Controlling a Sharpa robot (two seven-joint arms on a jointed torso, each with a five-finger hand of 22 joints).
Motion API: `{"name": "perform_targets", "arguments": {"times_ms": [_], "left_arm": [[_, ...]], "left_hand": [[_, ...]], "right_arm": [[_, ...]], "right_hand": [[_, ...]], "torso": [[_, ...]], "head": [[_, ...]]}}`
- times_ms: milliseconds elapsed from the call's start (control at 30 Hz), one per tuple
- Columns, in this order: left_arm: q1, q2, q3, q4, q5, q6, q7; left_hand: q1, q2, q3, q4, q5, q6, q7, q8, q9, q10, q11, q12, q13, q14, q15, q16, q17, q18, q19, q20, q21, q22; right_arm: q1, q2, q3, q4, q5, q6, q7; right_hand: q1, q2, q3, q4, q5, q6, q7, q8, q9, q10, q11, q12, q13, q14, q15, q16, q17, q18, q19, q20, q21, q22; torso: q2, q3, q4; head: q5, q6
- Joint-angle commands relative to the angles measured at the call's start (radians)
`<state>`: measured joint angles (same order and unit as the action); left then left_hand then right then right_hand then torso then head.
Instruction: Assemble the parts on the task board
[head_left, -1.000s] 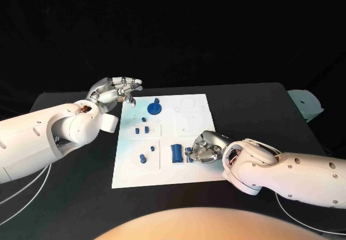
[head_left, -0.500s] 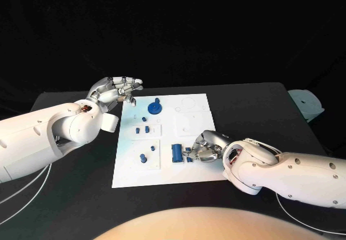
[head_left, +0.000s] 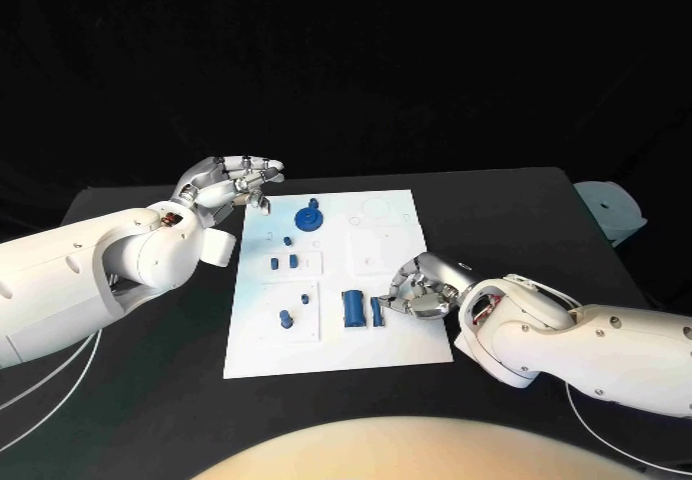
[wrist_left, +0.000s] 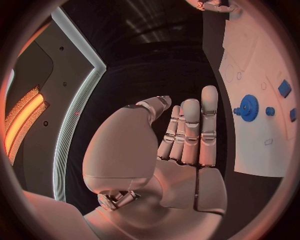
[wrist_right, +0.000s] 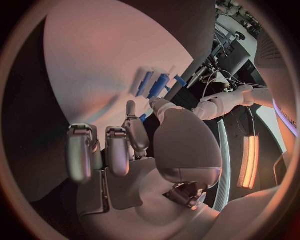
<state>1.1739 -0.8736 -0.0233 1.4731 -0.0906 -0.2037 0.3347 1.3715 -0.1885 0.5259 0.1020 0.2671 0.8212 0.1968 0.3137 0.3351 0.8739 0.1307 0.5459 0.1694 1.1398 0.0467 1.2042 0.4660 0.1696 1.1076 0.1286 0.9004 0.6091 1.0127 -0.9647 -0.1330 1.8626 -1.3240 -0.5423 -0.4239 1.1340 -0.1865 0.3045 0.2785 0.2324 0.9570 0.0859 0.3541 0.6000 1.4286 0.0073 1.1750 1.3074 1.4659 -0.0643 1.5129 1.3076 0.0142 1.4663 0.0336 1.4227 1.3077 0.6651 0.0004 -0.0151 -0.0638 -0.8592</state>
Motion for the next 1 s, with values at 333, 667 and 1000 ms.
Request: {"name": "perform_targets", "arguments": {"times_ms": [333,667,1000], "left_arm": [[-0.030,0.045,0.000,-0.089,0.035,-0.006,0.094],[-0.057,0.125,0.001,-0.232,0.105,-0.035,0.151],[-0.078,0.202,0.002,-0.346,0.152,-0.064,0.169]], "left_hand": [[-0.042,-0.010,-0.058,0.056,-0.004,-0.012,-0.013,0.039,0.011,0.015,-0.009,0.017,-0.009,-0.154,0.005,-0.177,-0.099,0.015,-0.103,0.014,-0.187,-0.109],[-0.013,-0.027,-0.050,0.100,-0.011,-0.041,-0.032,0.006,-0.013,0.100,0.038,-0.280,-0.106,-0.283,0.088,-0.717,-0.266,0.000,-0.236,0.114,-0.634,-0.404],[-0.004,-0.013,-0.105,0.104,-0.009,-0.069,-0.035,-0.046,-0.056,0.020,0.029,-0.441,-0.106,-0.392,0.145,-0.902,-0.327,-0.008,-0.310,0.163,-0.812,-0.525]], "right_arm": [[0.118,0.041,0.004,-0.261,0.711,-0.014,0.631],[0.152,0.182,0.016,-0.563,1.022,0.157,0.803],[0.145,0.299,0.025,-0.757,1.110,0.247,0.864]], "right_hand": [[0.203,0.022,0.021,-0.024,-0.057,-0.087,0.065,-0.083,-0.036,-0.391,0.065,-0.700,-0.407,-0.270,0.064,-0.584,-0.575,0.165,-0.300,0.065,-1.074,-0.184],[0.250,0.011,0.153,-0.035,-0.109,-0.080,0.094,-0.152,-0.108,-0.373,0.122,-1.042,-0.926,-0.452,0.153,-1.094,-0.863,0.169,-0.456,0.162,-1.365,-0.638],[0.202,0.037,0.144,-0.082,-0.117,-0.074,0.101,-0.208,-0.174,-0.364,0.147,-1.112,-1.159,-0.443,0.183,-1.280,-1.000,0.170,-0.491,0.198,-1.360,-0.921]], "torso": [[-0.057,-0.0267,-0.0015],[-0.101,-0.0342,0.0028],[-0.121,-0.0267,0.0107]], "head": [[-0.004,0.056],[0.019,0.137],[0.040,0.174]]}}
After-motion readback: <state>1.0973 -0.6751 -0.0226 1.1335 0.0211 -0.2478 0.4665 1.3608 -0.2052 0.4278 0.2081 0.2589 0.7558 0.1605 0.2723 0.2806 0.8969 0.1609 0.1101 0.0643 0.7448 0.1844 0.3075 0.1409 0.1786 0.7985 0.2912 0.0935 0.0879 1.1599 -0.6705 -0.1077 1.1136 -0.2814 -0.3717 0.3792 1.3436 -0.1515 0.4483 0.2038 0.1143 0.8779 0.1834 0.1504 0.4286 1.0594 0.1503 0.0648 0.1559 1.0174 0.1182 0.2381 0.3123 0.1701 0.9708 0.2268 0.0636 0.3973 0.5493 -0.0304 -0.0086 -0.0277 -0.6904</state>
